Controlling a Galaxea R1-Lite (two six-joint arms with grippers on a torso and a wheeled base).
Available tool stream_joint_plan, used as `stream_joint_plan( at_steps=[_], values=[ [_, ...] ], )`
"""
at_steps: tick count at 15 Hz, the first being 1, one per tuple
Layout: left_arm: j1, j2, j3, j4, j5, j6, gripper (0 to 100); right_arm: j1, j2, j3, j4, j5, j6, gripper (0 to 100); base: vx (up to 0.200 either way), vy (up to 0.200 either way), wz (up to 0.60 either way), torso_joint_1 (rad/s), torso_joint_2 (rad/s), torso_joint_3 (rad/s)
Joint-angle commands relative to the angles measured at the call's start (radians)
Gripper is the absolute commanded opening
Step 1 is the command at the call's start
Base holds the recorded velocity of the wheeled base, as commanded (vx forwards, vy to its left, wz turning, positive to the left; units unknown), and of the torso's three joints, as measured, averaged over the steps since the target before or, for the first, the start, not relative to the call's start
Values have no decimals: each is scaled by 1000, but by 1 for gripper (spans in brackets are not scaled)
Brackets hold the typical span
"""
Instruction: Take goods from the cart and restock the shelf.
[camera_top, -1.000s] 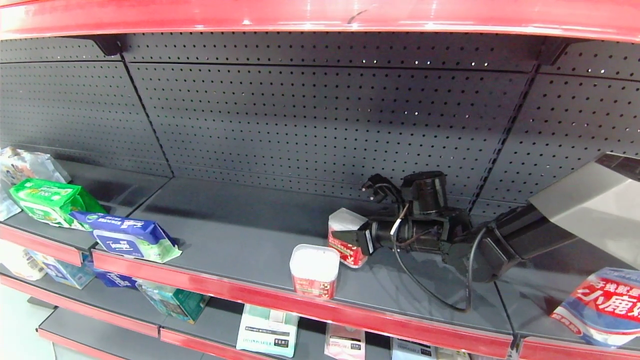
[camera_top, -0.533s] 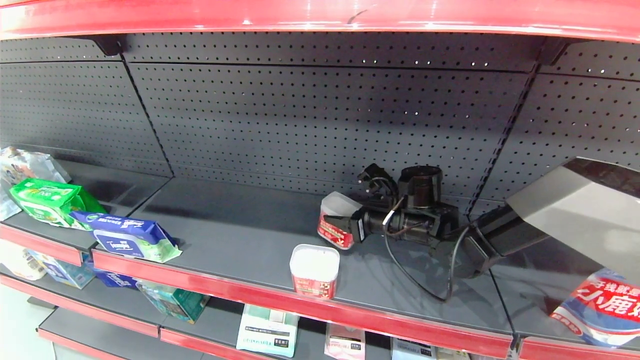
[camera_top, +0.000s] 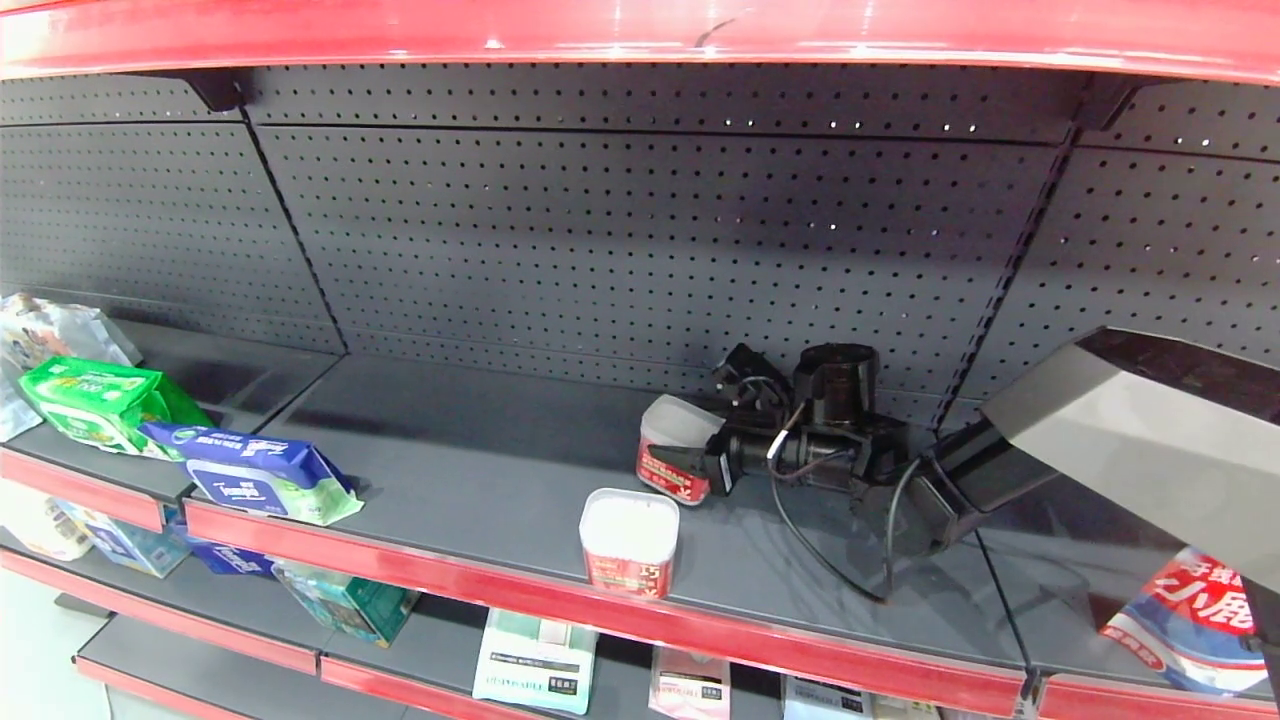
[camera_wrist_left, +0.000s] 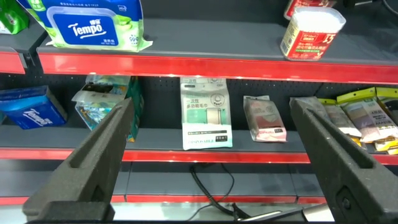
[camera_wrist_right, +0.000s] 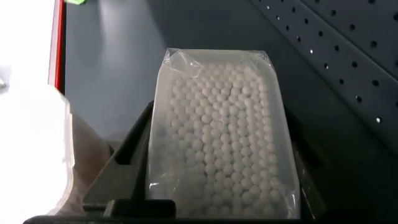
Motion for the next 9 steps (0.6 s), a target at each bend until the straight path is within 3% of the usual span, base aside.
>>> stream_joint_plan(
  at_steps=[1, 9],
  values=[
    [0, 1, 0, 0, 0, 0, 100, -3, 7, 1, 0, 6, -12, 0, 0, 0, 0, 0, 0, 0],
    [0, 1, 0, 0, 0, 0, 100, -18, 21, 34, 4, 10, -27, 0, 0, 0, 0, 0, 0, 0]
  ],
)
